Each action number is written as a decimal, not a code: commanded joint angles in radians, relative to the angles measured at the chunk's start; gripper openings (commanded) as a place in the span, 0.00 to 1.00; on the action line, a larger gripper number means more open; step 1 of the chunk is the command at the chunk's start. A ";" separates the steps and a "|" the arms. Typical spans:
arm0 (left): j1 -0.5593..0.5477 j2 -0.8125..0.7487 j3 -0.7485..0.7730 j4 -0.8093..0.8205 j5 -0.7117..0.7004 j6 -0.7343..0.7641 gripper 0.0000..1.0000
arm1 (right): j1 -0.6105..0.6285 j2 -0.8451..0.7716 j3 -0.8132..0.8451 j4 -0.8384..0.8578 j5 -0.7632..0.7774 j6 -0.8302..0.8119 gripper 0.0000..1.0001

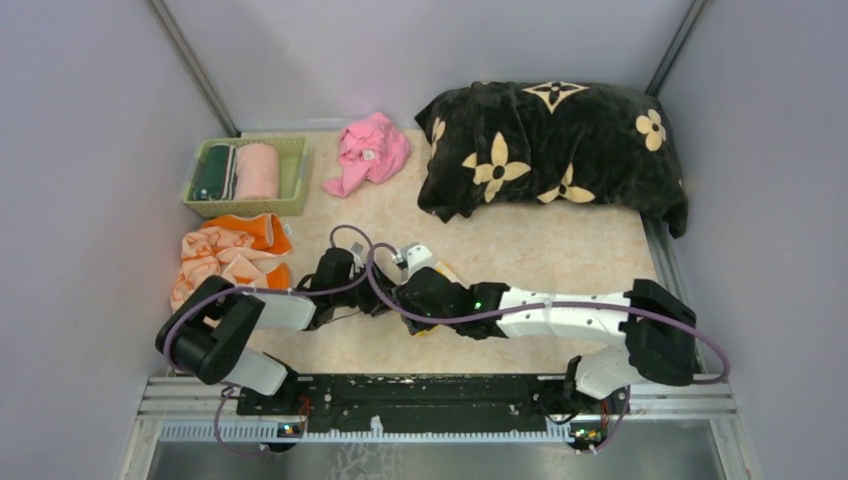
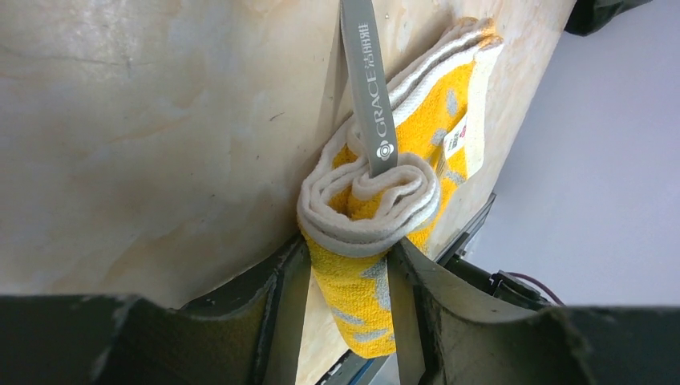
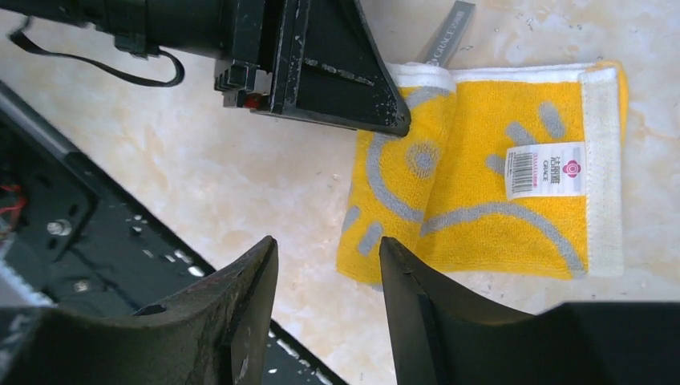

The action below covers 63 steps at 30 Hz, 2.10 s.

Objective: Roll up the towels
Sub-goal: Roll the towel at the center of the board.

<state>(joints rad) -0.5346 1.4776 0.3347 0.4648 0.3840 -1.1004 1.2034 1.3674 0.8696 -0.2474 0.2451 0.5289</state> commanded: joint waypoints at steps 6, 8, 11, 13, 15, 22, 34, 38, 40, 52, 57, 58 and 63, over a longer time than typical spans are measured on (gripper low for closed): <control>-0.007 0.011 -0.068 -0.118 -0.122 0.006 0.47 | 0.136 0.237 0.158 -0.138 0.311 -0.099 0.51; -0.007 0.009 -0.072 -0.117 -0.123 0.003 0.47 | 0.148 0.271 0.166 -0.142 0.352 -0.099 0.51; -0.008 0.006 -0.075 -0.115 -0.122 0.003 0.47 | 0.150 0.336 0.173 -0.151 0.377 -0.108 0.52; -0.008 0.007 -0.078 -0.112 -0.122 0.003 0.48 | 0.150 0.361 0.171 -0.145 0.374 -0.118 0.52; -0.008 0.006 -0.081 -0.107 -0.116 0.001 0.47 | 0.150 0.387 0.168 -0.135 0.355 -0.127 0.52; -0.008 -0.025 -0.094 -0.108 -0.115 -0.001 0.50 | 0.143 0.465 0.156 -0.114 0.291 -0.152 0.45; -0.007 -0.329 -0.117 -0.297 -0.139 0.027 0.66 | -0.074 0.298 -0.018 0.194 -0.421 -0.159 0.00; -0.008 -0.426 -0.120 -0.361 -0.142 0.025 0.66 | -0.168 0.295 -0.099 0.380 -0.684 -0.065 0.00; -0.007 -0.450 -0.122 -0.374 -0.139 0.016 0.66 | -0.216 0.296 -0.150 0.496 -0.806 0.003 0.00; -0.008 -0.414 -0.120 -0.342 -0.140 -0.014 0.66 | -0.414 0.473 -0.310 0.992 -1.072 0.403 0.00; -0.007 -0.348 -0.087 -0.293 -0.124 -0.012 0.66 | -0.442 0.535 -0.373 1.163 -1.080 0.525 0.00; -0.007 -0.335 -0.081 -0.287 -0.122 -0.010 0.65 | -0.448 0.548 -0.382 1.188 -1.079 0.545 0.00; -0.007 -0.257 -0.041 -0.275 -0.153 0.015 0.64 | -0.456 0.566 -0.389 1.152 -1.047 0.532 0.01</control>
<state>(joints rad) -0.5415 1.1629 0.2600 0.1848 0.2737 -1.1179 0.7559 1.9095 0.4976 0.8879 -0.8162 1.0439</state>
